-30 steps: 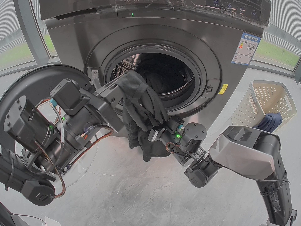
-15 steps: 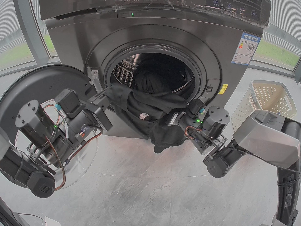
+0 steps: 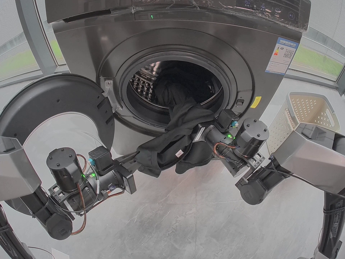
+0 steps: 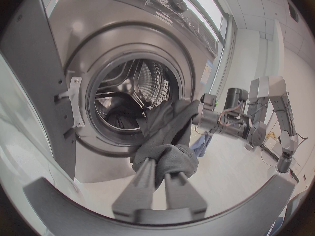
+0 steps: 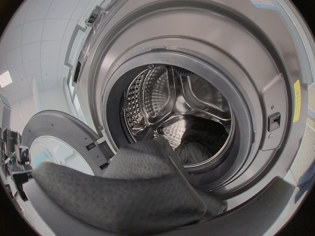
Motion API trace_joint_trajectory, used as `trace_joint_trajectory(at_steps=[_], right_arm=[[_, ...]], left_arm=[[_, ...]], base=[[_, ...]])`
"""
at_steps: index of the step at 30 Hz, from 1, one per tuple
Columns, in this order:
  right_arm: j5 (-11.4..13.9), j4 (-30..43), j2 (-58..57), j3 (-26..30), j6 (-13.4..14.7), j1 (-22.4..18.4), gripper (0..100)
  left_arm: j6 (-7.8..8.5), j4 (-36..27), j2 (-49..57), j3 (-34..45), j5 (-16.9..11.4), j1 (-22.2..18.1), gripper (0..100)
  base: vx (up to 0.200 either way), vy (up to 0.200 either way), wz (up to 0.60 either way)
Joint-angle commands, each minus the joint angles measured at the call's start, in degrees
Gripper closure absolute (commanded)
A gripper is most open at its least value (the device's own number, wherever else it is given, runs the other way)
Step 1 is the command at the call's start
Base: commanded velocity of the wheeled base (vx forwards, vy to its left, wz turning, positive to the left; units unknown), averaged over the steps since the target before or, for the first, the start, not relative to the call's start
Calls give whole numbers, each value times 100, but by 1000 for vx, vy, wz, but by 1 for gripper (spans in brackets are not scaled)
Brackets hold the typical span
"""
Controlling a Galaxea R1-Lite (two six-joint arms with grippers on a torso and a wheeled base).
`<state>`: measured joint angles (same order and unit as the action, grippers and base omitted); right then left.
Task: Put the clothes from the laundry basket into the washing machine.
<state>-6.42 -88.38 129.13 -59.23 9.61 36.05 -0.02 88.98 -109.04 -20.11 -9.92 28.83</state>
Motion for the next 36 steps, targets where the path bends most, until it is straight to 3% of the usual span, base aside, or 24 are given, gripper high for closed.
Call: trace_joint_trajectory(at_steps=[1, 13, 18, 22, 27, 36], right_arm=[[1, -4, -29, -27, -11, 25, 100], [-8, -4, -38, -53, -11, 43, 100], [-8, -4, -64, -36, -3, 60, 100], [-8, -4, -178, -18, -11, 34, 100], [-8, -4, -152, 52, -11, 87, 100], [-17, 5, -143, 70, -11, 262, 100]], left_arm=[[-42, 5, -152, 78, -10, -18, 0], [55, -3, -354, 667, -18, 61, 0], [301, 5, -574, 1150, -194, 149, 0], [301, -3, -592, 1203, -300, 263, 0], [240, -3, -706, 447, -247, 553, 0], [205, -3, -1576, -1416, -238, 615, 0]], base=[[0, 0, 0], [0, 0, 0], [0, 0, 0], [0, 0, 0], [0, 0, 0], [0, 0, 0]])
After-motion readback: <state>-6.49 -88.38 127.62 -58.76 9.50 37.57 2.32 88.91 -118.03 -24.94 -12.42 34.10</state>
